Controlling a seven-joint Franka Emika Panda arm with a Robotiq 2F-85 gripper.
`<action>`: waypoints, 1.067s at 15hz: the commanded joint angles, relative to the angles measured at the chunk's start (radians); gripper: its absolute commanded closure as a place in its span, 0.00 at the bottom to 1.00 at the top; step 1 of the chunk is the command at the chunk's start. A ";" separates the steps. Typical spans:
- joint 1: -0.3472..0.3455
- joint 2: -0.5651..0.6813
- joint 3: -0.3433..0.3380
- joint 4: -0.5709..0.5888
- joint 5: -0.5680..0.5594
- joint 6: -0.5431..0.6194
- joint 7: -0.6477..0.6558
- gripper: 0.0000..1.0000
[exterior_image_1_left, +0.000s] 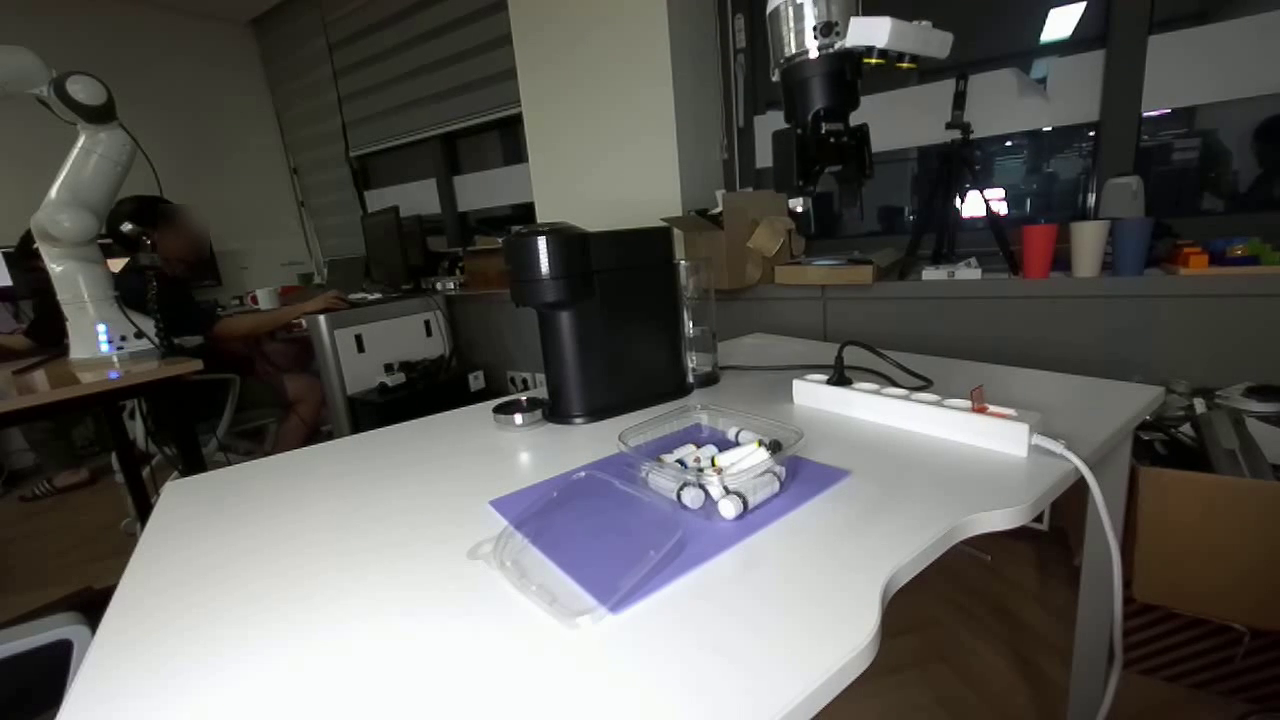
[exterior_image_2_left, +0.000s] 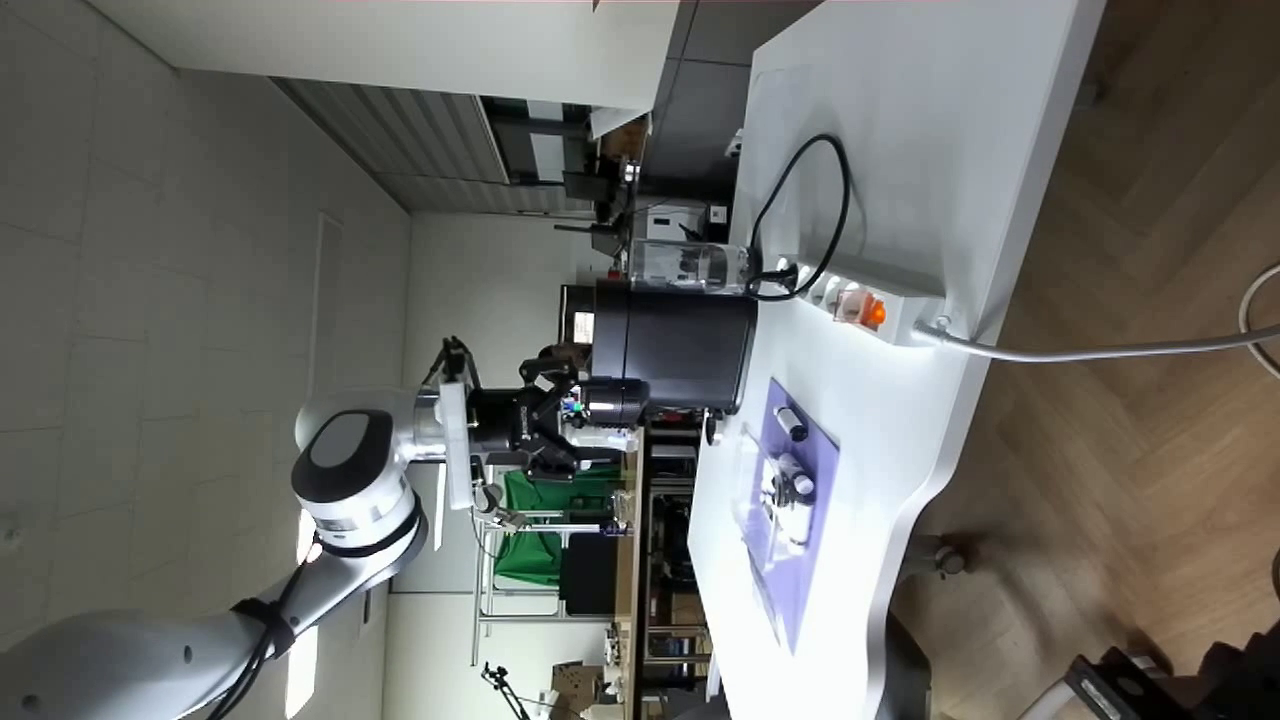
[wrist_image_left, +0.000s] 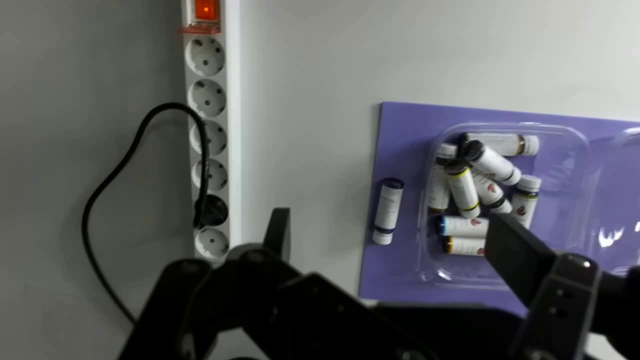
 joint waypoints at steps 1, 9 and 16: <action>-0.029 0.117 -0.044 0.082 -0.069 0.074 0.096 0.00; -0.155 0.389 -0.022 0.188 -0.004 0.373 0.009 0.00; -0.253 0.510 0.209 0.233 0.192 0.407 -0.118 0.00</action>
